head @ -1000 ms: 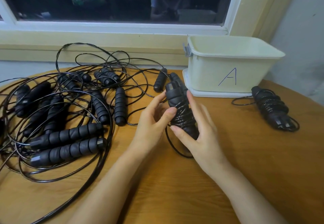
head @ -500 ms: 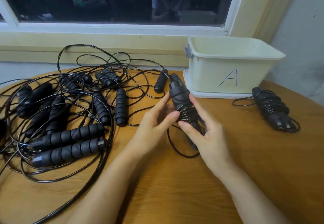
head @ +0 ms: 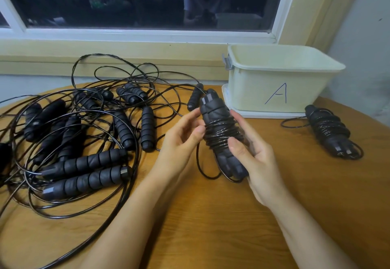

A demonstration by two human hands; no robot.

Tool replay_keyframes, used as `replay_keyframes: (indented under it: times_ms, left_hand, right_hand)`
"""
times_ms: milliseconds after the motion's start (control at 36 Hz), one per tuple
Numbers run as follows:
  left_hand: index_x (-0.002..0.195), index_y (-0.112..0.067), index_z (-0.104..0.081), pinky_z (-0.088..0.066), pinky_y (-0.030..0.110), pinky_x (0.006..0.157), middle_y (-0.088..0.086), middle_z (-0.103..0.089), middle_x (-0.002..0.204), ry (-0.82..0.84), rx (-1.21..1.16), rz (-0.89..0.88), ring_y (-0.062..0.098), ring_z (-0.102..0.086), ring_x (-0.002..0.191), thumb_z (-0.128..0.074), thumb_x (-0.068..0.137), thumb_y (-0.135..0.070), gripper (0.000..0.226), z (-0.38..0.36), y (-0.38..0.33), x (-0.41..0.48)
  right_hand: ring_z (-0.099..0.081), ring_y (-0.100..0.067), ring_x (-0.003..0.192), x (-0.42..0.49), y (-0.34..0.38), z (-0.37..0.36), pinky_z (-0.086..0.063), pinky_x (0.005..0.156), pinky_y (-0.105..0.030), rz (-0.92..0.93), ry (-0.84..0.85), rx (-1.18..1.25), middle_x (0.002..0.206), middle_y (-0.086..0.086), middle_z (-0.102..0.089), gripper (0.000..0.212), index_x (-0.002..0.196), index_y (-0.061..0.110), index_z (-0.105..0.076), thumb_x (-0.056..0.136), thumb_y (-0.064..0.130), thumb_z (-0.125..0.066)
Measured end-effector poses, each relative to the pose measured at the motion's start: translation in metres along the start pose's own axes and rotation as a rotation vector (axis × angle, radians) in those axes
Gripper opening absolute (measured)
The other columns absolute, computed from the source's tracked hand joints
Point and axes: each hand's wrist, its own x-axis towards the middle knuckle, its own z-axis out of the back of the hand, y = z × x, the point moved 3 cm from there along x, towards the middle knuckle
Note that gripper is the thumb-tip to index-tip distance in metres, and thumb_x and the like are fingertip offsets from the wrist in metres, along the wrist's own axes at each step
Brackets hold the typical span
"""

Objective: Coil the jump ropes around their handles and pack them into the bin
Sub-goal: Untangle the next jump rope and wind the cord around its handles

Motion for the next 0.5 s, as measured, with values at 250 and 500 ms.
replay_keyframes:
  times_ms: [250,500]
  left_hand:
    - [0.131,-0.023,-0.046,-0.053,0.022,0.085,0.005,-0.075,0.103,0.019,-0.134,0.099,0.017,-0.069,0.103,-0.055,0.088,-0.023,0.043,-0.0007,0.0022,0.0001]
    - [0.112,-0.022,-0.054,-0.052,0.016,0.069,-0.007,-0.071,0.072,-0.203,-0.072,0.025,0.004,-0.069,0.075,-0.072,0.076,-0.022,0.04,0.0002,0.0019,-0.0037]
  right_hand:
    - [-0.046,-0.008,0.137,0.0006,-0.0027,0.001,-0.04,0.112,-0.033,-0.057,0.023,0.017,0.145,0.01,-0.053,0.056,0.142,0.036,-0.046,0.089,0.037,-0.062]
    - [-0.041,0.004,0.134,-0.0016,-0.008,-0.002,-0.032,0.105,-0.007,0.149,-0.104,-0.404,0.144,0.012,-0.049,0.042,0.143,0.021,-0.049,0.103,0.012,-0.041]
